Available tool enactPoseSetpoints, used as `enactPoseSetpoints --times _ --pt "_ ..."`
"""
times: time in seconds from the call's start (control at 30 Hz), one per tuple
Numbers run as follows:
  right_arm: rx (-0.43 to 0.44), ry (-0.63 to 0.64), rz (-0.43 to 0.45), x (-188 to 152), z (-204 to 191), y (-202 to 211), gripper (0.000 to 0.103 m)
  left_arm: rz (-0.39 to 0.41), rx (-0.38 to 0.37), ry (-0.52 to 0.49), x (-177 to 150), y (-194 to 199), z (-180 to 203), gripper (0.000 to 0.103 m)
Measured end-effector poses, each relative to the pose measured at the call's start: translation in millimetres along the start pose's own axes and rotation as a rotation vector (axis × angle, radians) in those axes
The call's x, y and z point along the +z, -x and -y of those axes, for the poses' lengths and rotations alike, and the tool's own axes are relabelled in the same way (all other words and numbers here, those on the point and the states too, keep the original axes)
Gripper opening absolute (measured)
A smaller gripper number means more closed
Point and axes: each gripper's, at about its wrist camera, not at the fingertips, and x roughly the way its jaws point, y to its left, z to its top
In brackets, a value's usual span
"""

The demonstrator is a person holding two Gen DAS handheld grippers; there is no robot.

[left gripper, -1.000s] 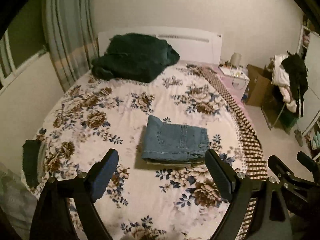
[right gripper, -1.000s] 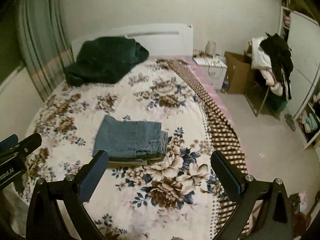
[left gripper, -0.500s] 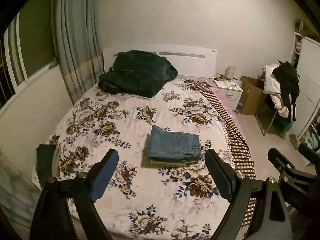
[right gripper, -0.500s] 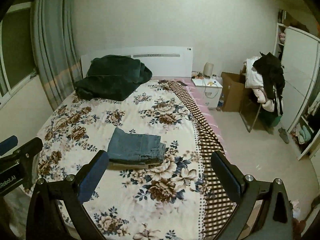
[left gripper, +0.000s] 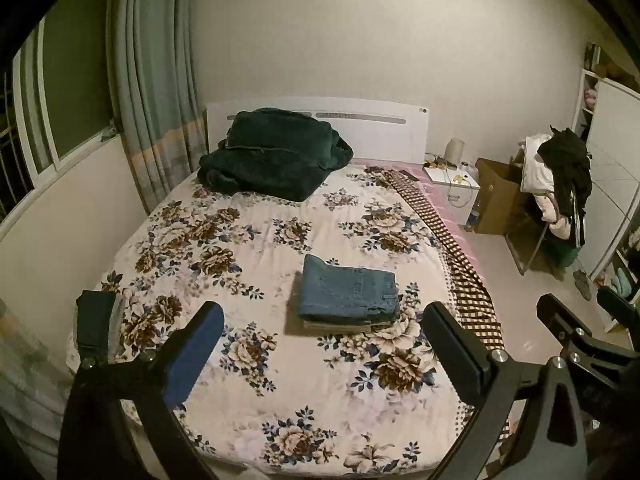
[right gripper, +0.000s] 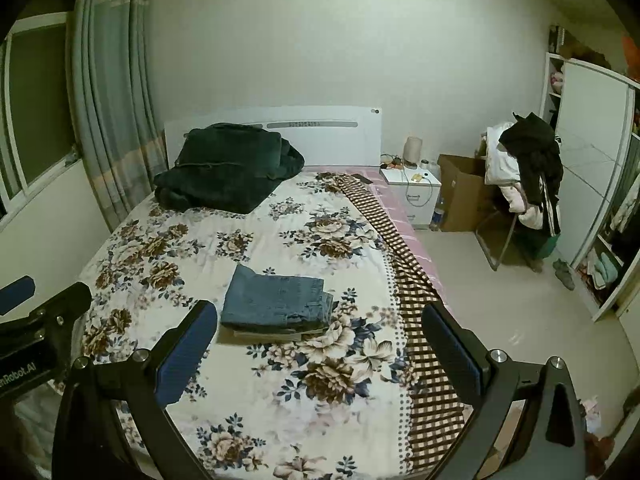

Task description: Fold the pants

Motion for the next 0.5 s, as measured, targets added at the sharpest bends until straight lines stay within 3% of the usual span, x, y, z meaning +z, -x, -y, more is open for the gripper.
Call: enactPoseSetpoints --times 0.5 --pt "-0.005 -0.002 -0.004 1.3 3.6 -1.9 0.103 0.004 0.042 0.006 0.5 5.9 5.2 0.102"
